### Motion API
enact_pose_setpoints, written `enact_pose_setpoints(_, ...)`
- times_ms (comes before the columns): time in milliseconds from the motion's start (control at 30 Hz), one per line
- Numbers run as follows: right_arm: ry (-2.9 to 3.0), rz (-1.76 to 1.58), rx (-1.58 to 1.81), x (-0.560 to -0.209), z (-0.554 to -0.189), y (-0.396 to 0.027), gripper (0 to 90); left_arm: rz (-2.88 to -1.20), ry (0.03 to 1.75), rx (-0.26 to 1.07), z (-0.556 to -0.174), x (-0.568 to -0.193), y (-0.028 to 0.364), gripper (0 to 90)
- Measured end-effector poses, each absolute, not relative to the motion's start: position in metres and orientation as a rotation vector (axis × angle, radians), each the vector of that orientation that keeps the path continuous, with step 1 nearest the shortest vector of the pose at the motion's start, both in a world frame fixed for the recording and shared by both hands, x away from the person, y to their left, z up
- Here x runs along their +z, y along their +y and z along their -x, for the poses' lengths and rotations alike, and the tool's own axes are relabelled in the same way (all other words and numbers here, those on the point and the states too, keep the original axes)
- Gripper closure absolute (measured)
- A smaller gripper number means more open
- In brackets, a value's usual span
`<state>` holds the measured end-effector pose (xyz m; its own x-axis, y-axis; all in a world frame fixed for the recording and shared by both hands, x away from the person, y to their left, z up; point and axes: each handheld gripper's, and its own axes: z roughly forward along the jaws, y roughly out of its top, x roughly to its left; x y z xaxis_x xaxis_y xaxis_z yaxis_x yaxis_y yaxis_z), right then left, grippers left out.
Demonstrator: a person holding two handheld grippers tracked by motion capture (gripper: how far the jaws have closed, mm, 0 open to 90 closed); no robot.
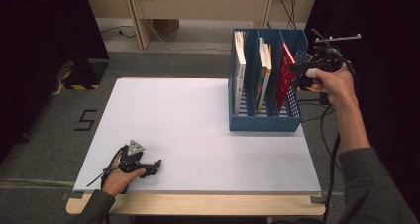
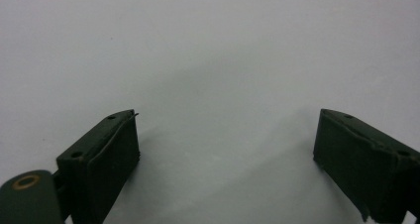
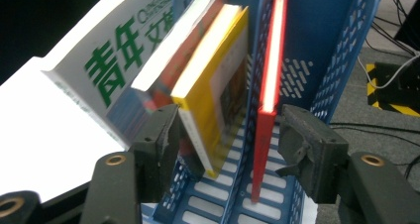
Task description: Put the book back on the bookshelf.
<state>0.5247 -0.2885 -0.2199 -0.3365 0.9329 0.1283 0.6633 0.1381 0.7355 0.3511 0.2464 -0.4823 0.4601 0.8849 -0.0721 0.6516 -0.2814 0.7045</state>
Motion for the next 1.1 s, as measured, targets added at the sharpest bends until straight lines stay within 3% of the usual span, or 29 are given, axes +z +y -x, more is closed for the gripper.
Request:
enact_pose_setpoints(367, 2.083, -1.535, 1.056, -0.241, -0.5, -0.288, 37.4, -2.033, 1.275, 0.441, -0.351, -0.482, 0.246, 9.6)
enact_pose_setpoints(1100, 2.151, -1.472, 1.139, -0.283, -0.449, -0.253, 18.4, -2.035, 1.274, 0.442, -0.351, -0.482, 0.247, 9.6)
